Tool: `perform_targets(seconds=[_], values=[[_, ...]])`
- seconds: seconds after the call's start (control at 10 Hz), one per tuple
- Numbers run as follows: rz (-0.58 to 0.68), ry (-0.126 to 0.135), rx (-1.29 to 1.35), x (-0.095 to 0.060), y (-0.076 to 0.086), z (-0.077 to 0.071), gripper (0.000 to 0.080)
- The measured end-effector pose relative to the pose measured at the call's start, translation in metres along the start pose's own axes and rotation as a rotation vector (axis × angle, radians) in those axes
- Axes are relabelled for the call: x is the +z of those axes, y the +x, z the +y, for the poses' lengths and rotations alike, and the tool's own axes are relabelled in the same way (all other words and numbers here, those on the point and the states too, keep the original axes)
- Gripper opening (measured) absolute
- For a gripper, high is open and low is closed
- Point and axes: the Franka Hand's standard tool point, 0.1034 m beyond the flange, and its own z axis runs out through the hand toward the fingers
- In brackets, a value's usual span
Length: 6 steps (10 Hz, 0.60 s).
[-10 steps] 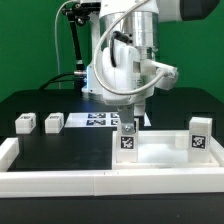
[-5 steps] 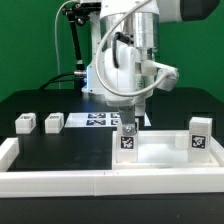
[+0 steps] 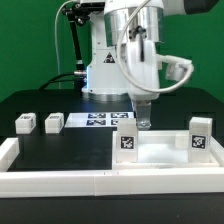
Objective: Assemble square table
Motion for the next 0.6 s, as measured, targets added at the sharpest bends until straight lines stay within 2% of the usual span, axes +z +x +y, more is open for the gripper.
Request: perform_targets(seconds=[0.5,0.6], values=[[-0.001,-0.001,-0.01,0.0011,0.0005,0.0028,0.0649],[-0.001,-0.006,-0.106,0.0025,-0.0004,0.0054,0.0649]])
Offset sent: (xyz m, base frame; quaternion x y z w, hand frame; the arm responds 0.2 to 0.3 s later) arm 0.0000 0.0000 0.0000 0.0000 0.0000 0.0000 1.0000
